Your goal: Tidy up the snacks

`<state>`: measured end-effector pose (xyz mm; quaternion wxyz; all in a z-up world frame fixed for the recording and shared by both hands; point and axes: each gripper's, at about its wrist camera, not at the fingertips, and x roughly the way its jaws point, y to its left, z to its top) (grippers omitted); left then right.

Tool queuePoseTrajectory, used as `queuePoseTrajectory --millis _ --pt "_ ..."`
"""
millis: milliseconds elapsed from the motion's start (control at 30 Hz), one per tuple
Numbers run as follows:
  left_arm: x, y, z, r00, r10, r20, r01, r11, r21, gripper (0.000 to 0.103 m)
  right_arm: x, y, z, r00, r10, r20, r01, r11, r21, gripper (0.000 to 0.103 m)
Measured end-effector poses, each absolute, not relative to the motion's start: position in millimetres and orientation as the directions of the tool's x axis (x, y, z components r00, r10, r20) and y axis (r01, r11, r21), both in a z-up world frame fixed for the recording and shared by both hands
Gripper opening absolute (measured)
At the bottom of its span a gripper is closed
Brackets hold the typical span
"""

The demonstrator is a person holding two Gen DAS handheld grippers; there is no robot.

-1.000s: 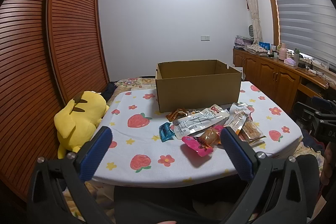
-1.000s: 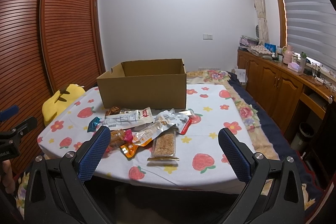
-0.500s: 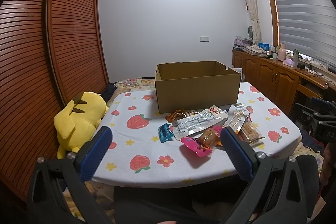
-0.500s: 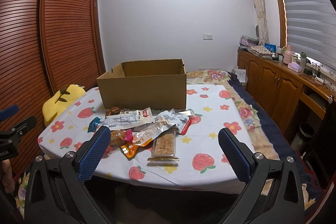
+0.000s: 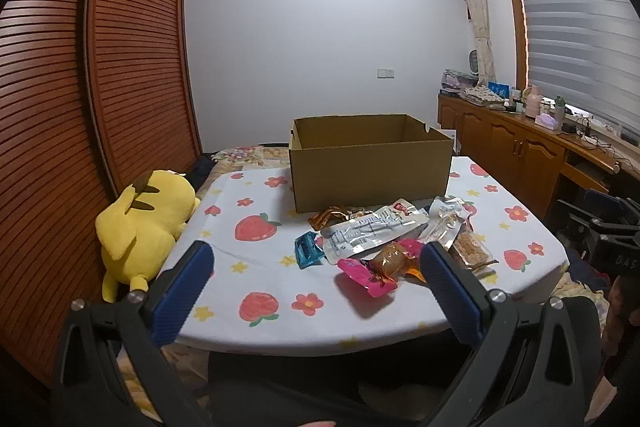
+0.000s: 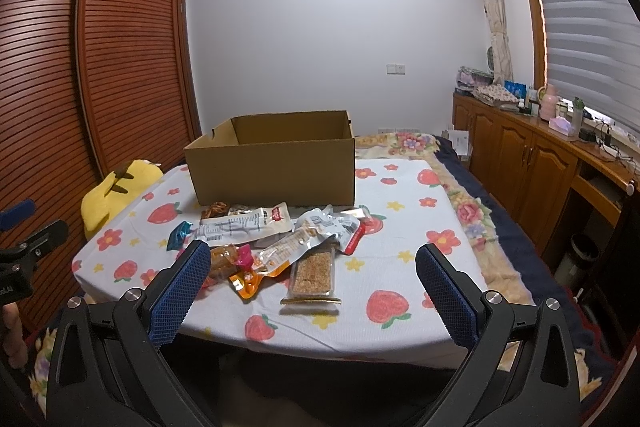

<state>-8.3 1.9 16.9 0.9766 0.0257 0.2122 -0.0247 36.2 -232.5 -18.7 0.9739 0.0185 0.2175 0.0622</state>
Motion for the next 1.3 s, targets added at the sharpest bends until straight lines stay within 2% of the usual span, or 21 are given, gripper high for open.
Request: queuePoseTrajectory --millis 267,733,900,1167,1300 --pt "10.8 0.1 -4.7 0.887 -0.035 -0.460 0.065 0.997 0.049 0.103 47.5 -233.0 -31.4 0.880 0.153 -0.451 -0.140 0.988 0.063 0.103" --pt "63.7 3.7 -42.2 0.822 -0.096 -0.561 0.108 0.994 -0.012 0.103 96.5 -233.6 -58.0 0.826 0.218 -0.520 -0.229 0.972 0.043 0.103" --pt "81.2 -0.3 -50.1 0.799 -0.130 -0.587 0.145 0.989 -0.023 0.103 118.1 -232.7 -70.3 0.793 0.234 -0.562 -0.260 0.965 0.034 0.098" --pt "103.9 -16.2 -58.5 0.762 -0.175 -0.623 0.228 0.974 0.006 0.103 157.1 -233.5 -97.1 0.701 0.272 -0.659 -0.298 0.952 0.076 0.078" --pt "116.9 -25.2 -63.8 0.732 -0.200 -0.651 0.278 0.960 0.018 0.103 173.6 -232.8 -111.7 0.656 0.284 -0.699 -0.302 0.948 0.102 0.073"
